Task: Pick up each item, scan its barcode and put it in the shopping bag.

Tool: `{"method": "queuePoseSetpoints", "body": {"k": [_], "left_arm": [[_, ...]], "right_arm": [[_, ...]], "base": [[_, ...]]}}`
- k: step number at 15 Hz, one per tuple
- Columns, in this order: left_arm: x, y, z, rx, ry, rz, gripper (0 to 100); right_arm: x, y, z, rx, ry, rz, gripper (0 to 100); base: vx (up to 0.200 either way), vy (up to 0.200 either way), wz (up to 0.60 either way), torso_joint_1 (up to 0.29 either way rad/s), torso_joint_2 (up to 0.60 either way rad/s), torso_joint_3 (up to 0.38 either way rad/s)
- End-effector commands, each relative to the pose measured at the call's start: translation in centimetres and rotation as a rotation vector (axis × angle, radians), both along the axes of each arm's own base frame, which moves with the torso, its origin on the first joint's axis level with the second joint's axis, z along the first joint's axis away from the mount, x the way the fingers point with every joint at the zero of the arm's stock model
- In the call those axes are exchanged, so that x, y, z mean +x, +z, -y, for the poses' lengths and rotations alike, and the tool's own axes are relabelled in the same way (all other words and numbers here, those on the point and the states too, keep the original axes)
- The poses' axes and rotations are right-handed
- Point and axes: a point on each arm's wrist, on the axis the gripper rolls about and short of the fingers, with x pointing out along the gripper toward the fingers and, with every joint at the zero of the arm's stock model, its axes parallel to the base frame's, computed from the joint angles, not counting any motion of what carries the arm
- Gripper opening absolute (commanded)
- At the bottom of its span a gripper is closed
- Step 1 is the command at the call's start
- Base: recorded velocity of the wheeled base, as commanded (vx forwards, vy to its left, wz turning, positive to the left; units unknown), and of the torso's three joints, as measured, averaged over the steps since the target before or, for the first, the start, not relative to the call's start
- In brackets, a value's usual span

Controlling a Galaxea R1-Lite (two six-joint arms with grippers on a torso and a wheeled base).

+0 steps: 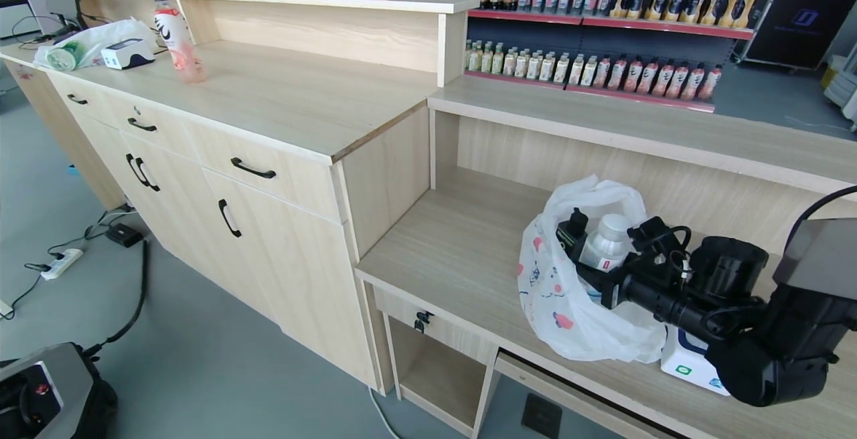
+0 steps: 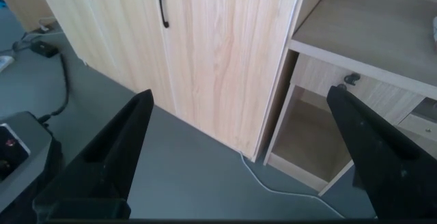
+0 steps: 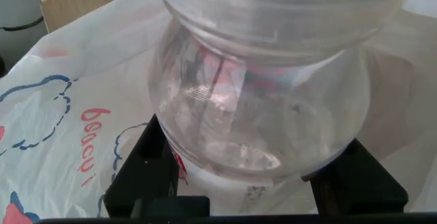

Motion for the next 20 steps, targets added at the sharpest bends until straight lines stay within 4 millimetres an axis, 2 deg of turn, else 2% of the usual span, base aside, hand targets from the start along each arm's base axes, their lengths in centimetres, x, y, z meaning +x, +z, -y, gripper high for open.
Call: {"method": "queuePoseSetpoints", "body": {"k": [1,14,17,18,19,20], "left_arm": [[0.0,0.0,0.0,-0.001,0.0,0.0,100],[0.0,0.0,0.0,-0.001,0.0,0.0,100],[0.0,0.0,0.0,-0.001,0.002,0.0,100],[0.0,0.0,0.0,-0.001,0.0,0.0,100],[0.0,0.0,0.0,-0.001,0.0,0.0,100],[0.0,0.0,0.0,-0.001,0.0,0.0,100]], "right_arm": [[0.5,-1.4,-0.1,-0.003,0.002,-0.03,0],[1.0,-3.6,0.6,-0.023,-0.008,-0.065,0],[1.0,-3.4,0.8,-0.022,-0.014,-0.06,0],[1.0,-3.2,0.8,-0.022,-0.014,-0.057,100],[1.0,-2.8,0.8,-0.02,-0.01,-0.046,100],[0.8,-1.4,0.8,-0.012,0.006,-0.007,100]], "base": [[0.0,0.0,0.0,0.0,0.0,0.0],[0.0,0.0,0.0,0.0,0.0,0.0],[0.0,0.0,0.0,0.0,0.0,0.0],[0.0,0.0,0.0,0.0,0.0,0.0],[0.0,0.0,0.0,0.0,0.0,0.0],[0.0,0.0,0.0,0.0,0.0,0.0]]}}
